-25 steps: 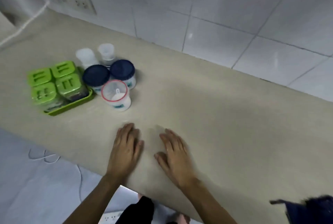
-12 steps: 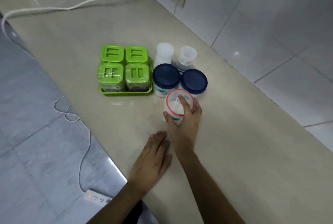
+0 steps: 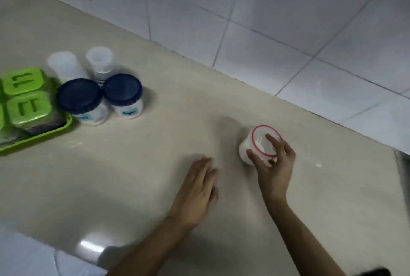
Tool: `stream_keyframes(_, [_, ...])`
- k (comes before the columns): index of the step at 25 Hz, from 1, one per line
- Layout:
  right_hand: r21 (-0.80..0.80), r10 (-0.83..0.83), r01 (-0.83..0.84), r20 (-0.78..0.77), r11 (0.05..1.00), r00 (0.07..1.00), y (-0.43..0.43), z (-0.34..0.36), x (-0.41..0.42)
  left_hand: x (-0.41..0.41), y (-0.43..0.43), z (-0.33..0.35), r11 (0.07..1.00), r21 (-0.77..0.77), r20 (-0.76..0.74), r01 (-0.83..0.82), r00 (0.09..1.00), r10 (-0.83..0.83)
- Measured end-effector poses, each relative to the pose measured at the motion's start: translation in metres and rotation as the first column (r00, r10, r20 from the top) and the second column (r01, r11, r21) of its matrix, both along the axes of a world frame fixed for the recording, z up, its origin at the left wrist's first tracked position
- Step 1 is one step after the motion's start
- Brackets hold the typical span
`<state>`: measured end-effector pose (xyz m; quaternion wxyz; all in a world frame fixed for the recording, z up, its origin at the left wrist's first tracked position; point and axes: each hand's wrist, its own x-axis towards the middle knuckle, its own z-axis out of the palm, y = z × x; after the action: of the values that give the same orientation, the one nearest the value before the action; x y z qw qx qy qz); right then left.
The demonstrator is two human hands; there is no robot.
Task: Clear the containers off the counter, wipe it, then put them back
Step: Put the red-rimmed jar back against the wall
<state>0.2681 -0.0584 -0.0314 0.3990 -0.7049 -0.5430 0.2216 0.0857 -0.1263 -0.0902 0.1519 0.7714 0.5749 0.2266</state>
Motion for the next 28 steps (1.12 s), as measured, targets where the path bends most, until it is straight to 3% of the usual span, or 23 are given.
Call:
stream_keyframes(6, [0.06,-0.241,0.24,0.006,0.969,0.97,0.071,-0.003,0.171,0.071,0.01,-0.02,0.991,0.075,-0.116,0.113,0.988,-0.104])
stream_keyframes(10, [0.063,-0.327,0.328,-0.014,0.943,0.945,0.108,-0.008,0.232,0.069,0.015,-0.035,0.99,0.111,-0.079,0.089,0.994,-0.08])
stream_keyframes(17, [0.04,-0.325,0.323,0.072,0.946,0.943,0.14,-0.021,0.257,0.071,0.022,-0.036,0.984,0.164,-0.087,0.076,0.994,-0.062])
stream_keyframes(19, [-0.017,-0.308,0.312,0.122,0.95,0.943,0.13,-0.02,0.252,0.072,0.02,-0.037,0.979,0.181,-0.089,0.09,0.993,-0.075])
stream_keyframes(21, [0.03,-0.296,0.295,0.182,0.955,0.938,0.102,-0.025,0.235,0.072,0.017,-0.033,0.977,0.189,-0.074,0.093,0.994,-0.081])
stream_keyframes(23, [0.094,-0.206,0.189,0.228,0.977,0.951,0.05,-0.032,0.194,0.068,0.013,-0.027,0.984,0.174,-0.032,0.048,0.999,-0.043])
stream_keyframes(25, [0.068,0.061,-0.079,0.23,0.995,0.971,-0.007,-0.039,0.14,0.062,0.004,-0.016,0.99,0.133,0.077,-0.051,0.996,0.04])
stream_keyframes(28, [0.062,0.483,-0.509,0.235,0.858,0.843,-0.057,-0.046,0.062,0.031,-0.006,0.0,0.975,0.03,0.212,-0.222,0.954,0.211])
